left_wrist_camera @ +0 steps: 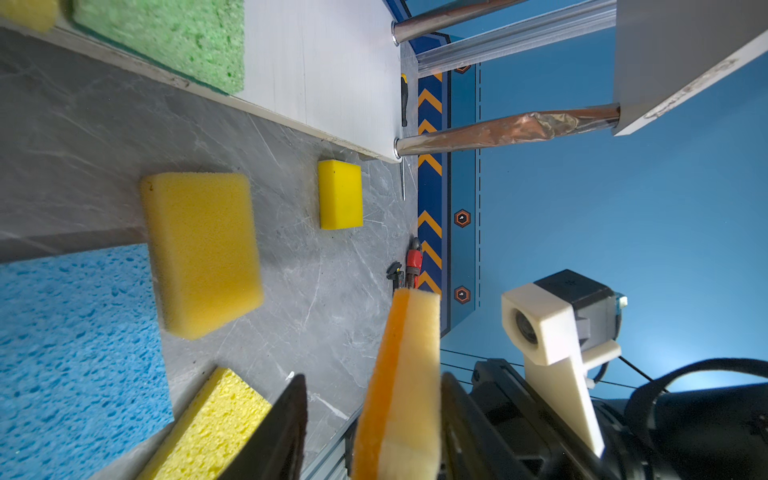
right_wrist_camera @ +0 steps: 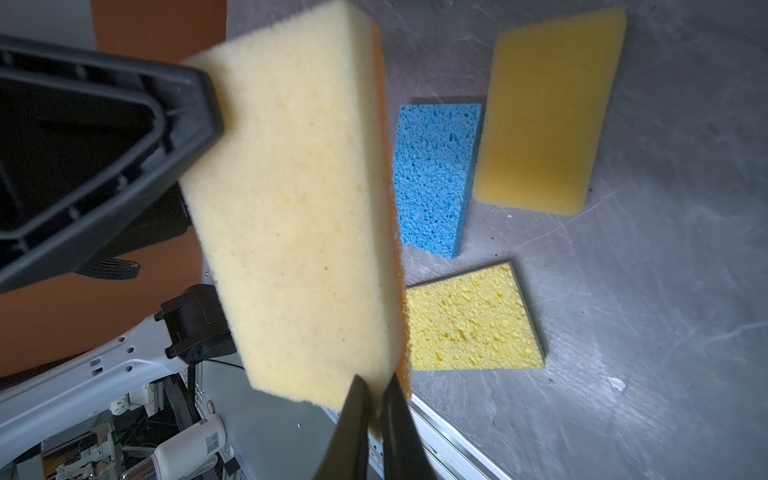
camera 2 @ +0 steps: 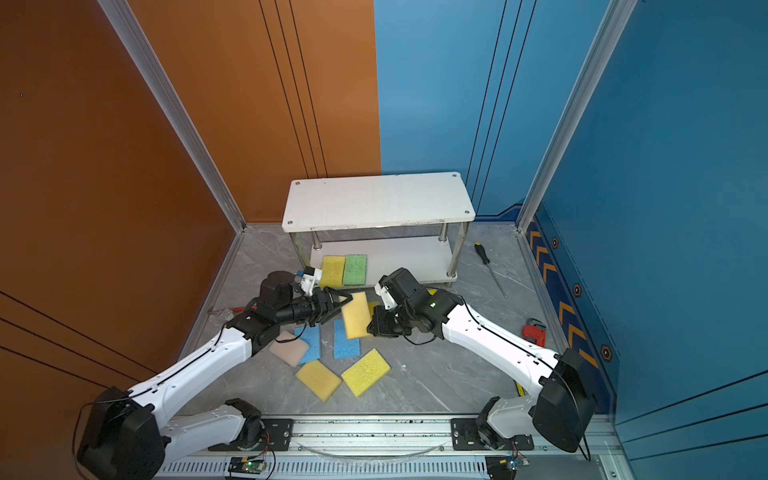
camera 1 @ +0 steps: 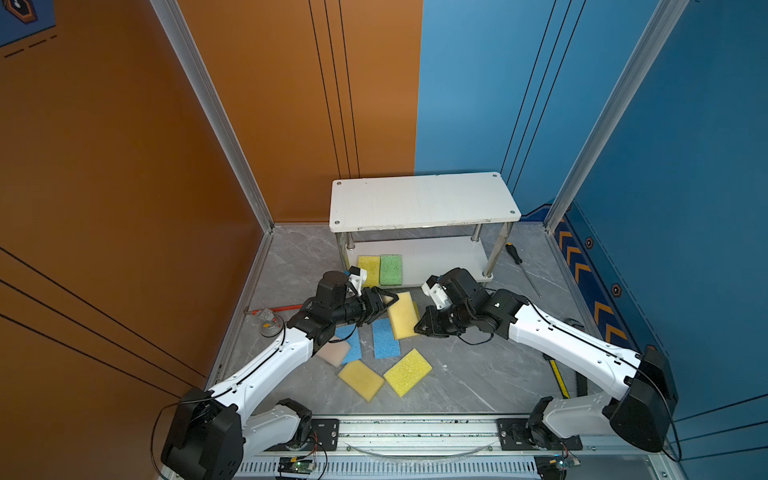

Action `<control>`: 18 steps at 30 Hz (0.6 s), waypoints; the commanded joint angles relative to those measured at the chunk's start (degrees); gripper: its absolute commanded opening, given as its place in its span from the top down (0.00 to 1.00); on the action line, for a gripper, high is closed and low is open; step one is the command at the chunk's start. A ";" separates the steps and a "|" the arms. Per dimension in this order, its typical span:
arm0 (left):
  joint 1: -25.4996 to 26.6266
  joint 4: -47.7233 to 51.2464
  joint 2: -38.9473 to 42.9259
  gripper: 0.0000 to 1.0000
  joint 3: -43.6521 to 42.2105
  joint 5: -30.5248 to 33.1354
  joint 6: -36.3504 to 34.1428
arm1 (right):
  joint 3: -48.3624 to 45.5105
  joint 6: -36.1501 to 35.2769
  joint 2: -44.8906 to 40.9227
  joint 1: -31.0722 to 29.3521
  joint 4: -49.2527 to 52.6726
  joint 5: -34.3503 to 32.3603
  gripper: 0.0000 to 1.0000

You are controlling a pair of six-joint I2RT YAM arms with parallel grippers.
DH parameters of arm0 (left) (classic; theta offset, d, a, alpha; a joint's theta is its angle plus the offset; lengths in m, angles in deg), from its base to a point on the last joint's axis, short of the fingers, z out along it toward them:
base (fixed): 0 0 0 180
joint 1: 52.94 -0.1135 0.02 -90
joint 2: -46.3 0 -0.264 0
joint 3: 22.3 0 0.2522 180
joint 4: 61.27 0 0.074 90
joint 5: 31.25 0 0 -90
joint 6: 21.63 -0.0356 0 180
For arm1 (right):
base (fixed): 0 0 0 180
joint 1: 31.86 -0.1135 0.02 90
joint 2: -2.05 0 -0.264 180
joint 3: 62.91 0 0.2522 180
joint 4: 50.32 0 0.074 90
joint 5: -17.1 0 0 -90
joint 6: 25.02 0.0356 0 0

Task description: Place and organize the cleaning sponges onto the shelf

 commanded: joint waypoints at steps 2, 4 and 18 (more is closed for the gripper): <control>-0.56 -0.68 1.18 0.70 -0.32 1.36 -0.26 | 1.48 1.10 0.15 0.29 -1.02 1.39 0.89; -0.73 -0.68 1.05 0.76 0.01 1.33 -0.58 | 1.23 1.35 -0.08 0.58 -1.46 1.65 0.89; -4.29 -7.11 1.82 0.79 -1.65 -2.29 4.68 | -7.98 12.20 -6.40 7.60 -18.53 9.70 0.44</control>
